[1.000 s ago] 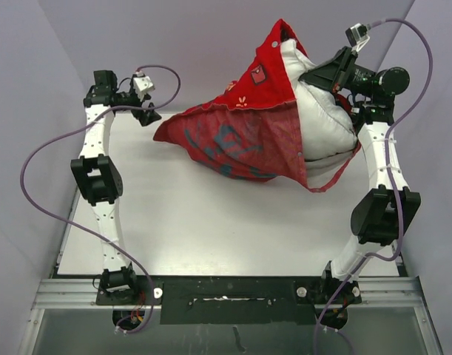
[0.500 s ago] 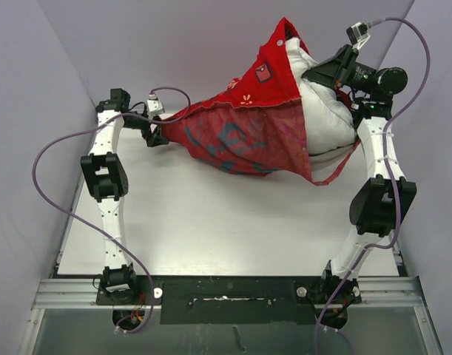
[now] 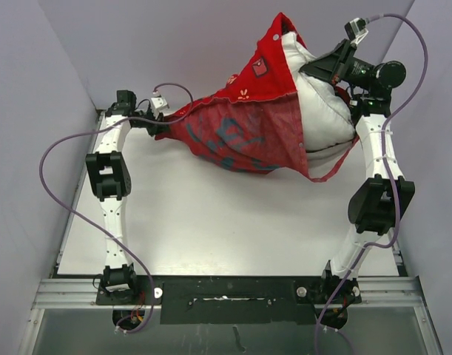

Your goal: Remove the pillowcase from the pillow

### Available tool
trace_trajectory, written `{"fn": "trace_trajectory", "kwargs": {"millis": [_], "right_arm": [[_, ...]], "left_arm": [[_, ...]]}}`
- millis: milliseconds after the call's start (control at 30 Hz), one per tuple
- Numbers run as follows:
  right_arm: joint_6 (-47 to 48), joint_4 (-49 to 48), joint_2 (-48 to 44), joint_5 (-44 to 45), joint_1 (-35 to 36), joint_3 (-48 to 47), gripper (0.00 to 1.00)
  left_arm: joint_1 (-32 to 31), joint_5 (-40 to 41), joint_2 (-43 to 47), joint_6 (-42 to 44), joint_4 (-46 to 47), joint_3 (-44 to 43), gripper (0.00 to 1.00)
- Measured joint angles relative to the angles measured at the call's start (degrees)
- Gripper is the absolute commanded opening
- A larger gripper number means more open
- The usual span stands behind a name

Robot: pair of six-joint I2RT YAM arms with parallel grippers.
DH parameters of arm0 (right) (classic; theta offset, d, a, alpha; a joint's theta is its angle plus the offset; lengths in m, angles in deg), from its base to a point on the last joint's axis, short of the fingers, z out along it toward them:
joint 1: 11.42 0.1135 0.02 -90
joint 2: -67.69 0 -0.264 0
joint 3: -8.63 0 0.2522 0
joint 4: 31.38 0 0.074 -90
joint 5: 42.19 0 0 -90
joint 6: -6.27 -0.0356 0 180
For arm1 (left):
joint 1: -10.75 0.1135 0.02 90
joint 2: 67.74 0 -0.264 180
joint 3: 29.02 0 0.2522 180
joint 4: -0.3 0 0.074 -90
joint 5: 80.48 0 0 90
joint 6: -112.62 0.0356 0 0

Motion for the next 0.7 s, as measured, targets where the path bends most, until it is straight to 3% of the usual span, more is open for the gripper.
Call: {"fn": "trace_trajectory", "kwargs": {"millis": [133,267,400,467,567,700], "right_arm": [[3.85,9.53,-0.9,5.6,-0.17,0.09,0.0],[12.46,31.54,-6.01,17.81,-0.33,1.03,0.0],[19.32,49.44,-12.68,30.21,0.09,2.23,0.0],[21.18,55.98,-15.58,34.53,0.31,2.95,0.0],[22.86,63.39,-18.71,39.54,0.74,4.66,0.0],[23.12,69.35,-21.57,43.36,0.52,9.44,0.0]], "left_arm": [[1.33,-1.14,0.72,-7.63,4.22,2.84,0.0],[5.16,-1.36,3.34,-10.12,1.57,5.73,0.0],[11.39,-1.95,8.22,-9.03,-7.8,2.64,0.0],[15.41,-2.4,10.03,-6.6,-14.75,-3.61,0.0],[20.48,-1.95,13.64,-2.08,-22.99,-9.94,0.0],[23.78,1.18,20.26,3.37,-30.91,-9.55,0.0]]}}
